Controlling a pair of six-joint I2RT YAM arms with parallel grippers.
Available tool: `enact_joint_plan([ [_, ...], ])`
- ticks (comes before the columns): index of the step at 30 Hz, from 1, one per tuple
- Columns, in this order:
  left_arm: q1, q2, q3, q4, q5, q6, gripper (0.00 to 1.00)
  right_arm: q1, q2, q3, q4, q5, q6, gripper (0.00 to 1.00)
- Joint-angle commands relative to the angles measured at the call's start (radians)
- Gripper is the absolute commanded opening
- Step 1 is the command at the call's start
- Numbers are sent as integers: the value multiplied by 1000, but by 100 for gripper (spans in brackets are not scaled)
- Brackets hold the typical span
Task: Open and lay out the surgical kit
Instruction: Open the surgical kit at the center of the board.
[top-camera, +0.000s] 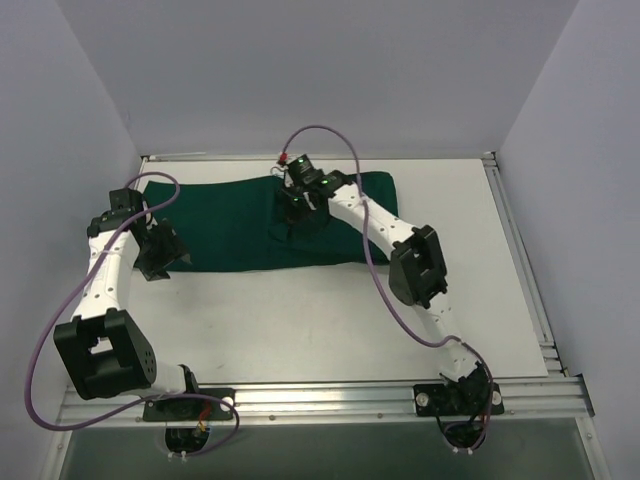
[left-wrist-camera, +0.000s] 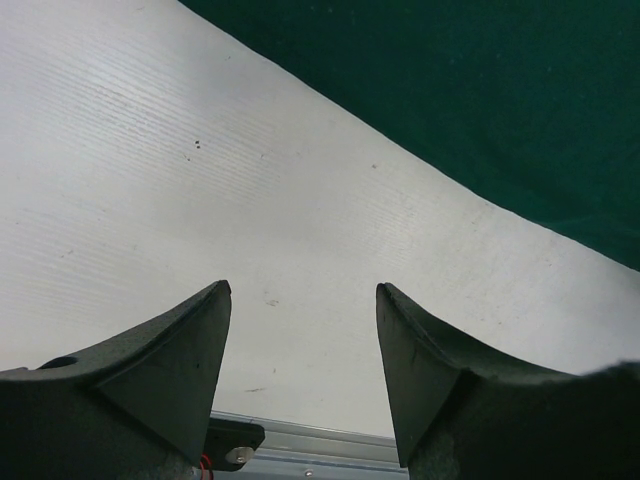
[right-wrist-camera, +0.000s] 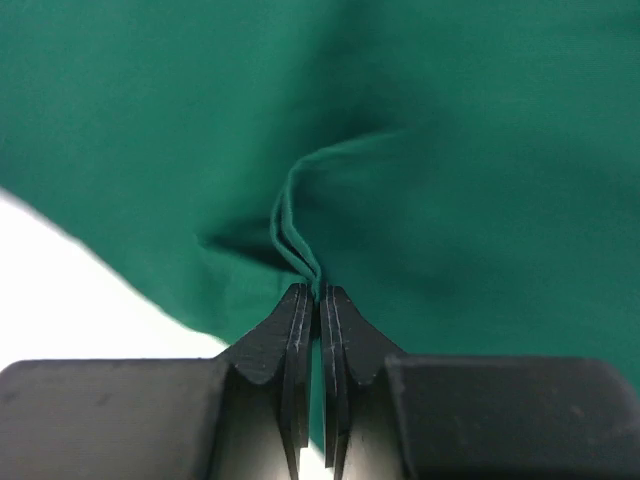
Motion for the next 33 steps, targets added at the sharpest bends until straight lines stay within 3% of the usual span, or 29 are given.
enact_joint_plan([
  [1,4,-37,10,19,14,2,68,-248,-232,-102,49,71,106,0],
  [6,4,-25,-18,52,46,-16,68,-573,-438,-326,-8,244,117,0],
  [7,4,-21,-19,56,49,-21,68,-695,-460,-371,-12,288,111,0],
  [11,4,-18,-16,63,59,-25,68,-923,-503,-557,-11,330,77,0],
  [12,4,-17,-18,66,60,-25,68,-938,-489,-565,-24,341,65,9],
  [13,4,-14,-19,68,62,-27,68,-945,-481,-565,-34,367,47,30],
  [14,3,-9,-19,69,65,-27,68,-945,-474,-552,-66,429,41,31],
  [16,3,-3,-19,66,66,-27,68,-945,-469,-542,-77,467,25,56],
  [18,3,0,-19,63,62,-25,68,-937,-471,-499,-98,506,21,73],
  [21,3,5,-21,66,57,-19,68,-881,-472,-453,-68,470,-22,88],
  [28,3,58,5,53,66,-21,66,-788,-354,-390,3,234,4,88],
  [33,-2,45,2,51,71,-15,66,-745,-245,-329,127,172,53,85],
])
